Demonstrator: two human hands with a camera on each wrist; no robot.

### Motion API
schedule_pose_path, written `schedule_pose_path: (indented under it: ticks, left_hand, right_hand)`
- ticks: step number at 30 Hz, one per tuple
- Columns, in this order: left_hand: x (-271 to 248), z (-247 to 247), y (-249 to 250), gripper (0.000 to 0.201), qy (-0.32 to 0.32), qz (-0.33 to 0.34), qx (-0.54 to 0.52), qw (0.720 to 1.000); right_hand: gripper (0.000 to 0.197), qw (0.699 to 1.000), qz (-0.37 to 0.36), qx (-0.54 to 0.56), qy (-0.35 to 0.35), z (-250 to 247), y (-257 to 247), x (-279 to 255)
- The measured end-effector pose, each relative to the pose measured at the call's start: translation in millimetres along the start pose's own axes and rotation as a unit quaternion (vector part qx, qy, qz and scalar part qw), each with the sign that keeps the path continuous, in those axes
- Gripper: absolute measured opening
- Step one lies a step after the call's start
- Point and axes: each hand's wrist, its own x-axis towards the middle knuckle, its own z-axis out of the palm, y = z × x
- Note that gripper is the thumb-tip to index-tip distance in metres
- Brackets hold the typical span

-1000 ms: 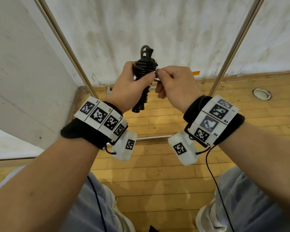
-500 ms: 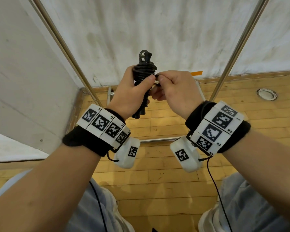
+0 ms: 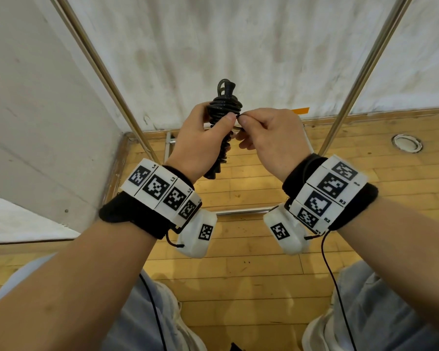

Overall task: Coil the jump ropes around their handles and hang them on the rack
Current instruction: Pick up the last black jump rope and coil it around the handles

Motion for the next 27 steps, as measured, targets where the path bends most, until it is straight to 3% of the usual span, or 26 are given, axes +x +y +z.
schedule_pose_path:
  ticks: [6, 11, 13, 16, 21, 27]
  left_hand:
    - [1, 3, -4, 0.028, 0.04, 0.016, 0.003, 0.999]
    - [0, 6, -6, 0.021, 0.072, 0.063, 0.057, 0.994]
    - [-2, 7, -5, 0.019, 0.054, 0.074, 0.061, 0.994]
    - [-5, 5, -2, 0.035, -0.006, 0.05, 0.027, 0.998]
    - [-2, 1, -3, 0.041, -0.036, 0.064, 0.095, 0.993]
    - [-1, -7, -3, 0.019, -0.037, 0.069, 0.109, 0.991]
  right_hand:
    - [0.027, 0.999, -0.02, -0.007, 0.037, 0, -1, 0]
    - [0.02, 0.998, 0.029, 0.049, 0.011, -1, 1, 2]
    - [0.015, 0.994, 0.053, 0.1, -0.008, -2, 2, 2]
    - [0.01, 0.979, 0.083, 0.183, -0.035, -1, 2, 4]
    - [0.018, 0.969, 0.093, 0.227, -0.035, -1, 3, 6]
    - [0.022, 0.969, 0.072, 0.228, -0.057, -3, -1, 4]
